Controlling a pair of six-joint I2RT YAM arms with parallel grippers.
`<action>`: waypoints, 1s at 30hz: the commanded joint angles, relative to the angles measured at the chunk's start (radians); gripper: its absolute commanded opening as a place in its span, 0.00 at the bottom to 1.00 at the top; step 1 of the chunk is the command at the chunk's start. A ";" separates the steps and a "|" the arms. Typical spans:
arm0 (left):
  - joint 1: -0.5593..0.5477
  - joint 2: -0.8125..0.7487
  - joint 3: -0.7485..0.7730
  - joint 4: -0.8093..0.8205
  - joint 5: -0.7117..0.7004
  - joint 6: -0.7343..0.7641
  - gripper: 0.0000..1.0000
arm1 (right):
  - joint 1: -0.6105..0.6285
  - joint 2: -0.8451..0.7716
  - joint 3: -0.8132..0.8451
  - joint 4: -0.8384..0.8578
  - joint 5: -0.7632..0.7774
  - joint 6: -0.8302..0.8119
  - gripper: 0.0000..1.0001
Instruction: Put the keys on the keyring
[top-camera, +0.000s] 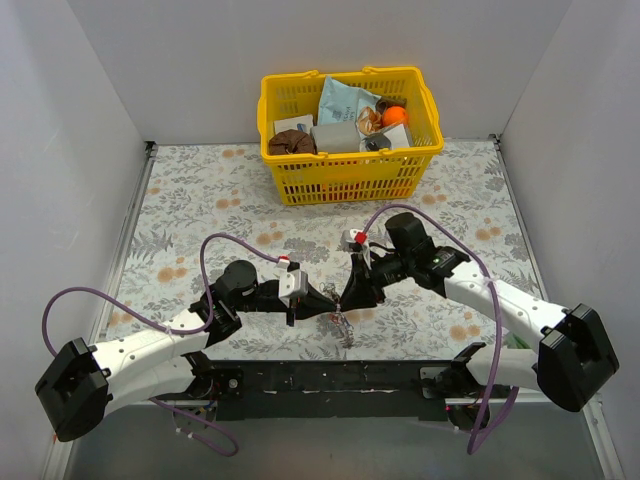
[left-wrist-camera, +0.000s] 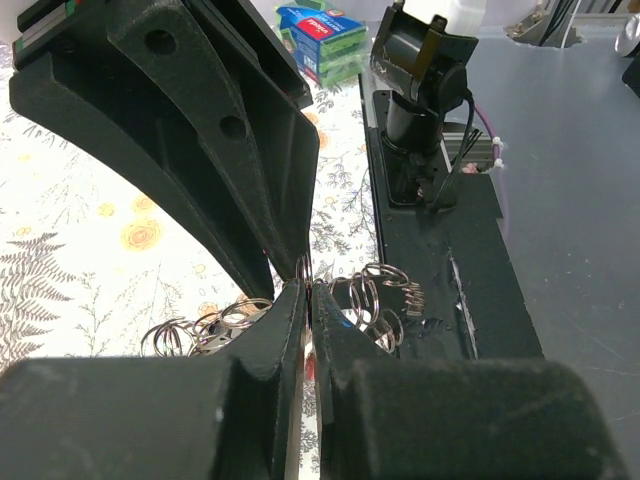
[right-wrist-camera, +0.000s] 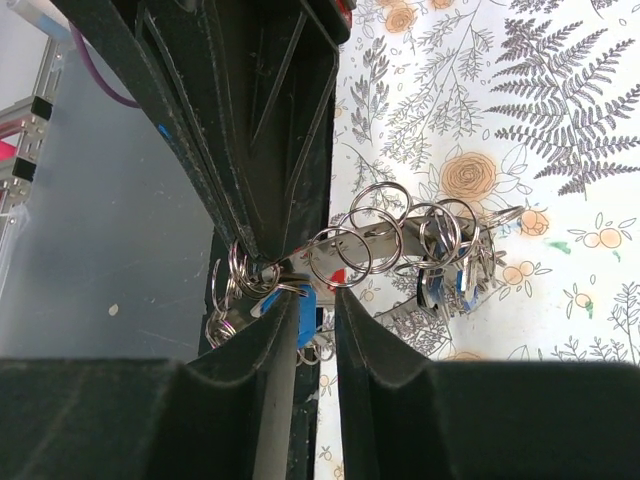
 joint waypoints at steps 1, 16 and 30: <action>-0.004 -0.034 0.026 0.123 0.049 -0.009 0.00 | 0.005 -0.019 -0.024 0.039 0.005 -0.014 0.29; -0.004 -0.077 -0.003 0.066 -0.028 0.005 0.00 | 0.005 -0.176 -0.064 0.076 0.166 0.009 0.56; -0.004 -0.085 -0.014 0.064 -0.046 0.002 0.00 | 0.005 -0.335 -0.088 0.182 0.148 0.074 0.53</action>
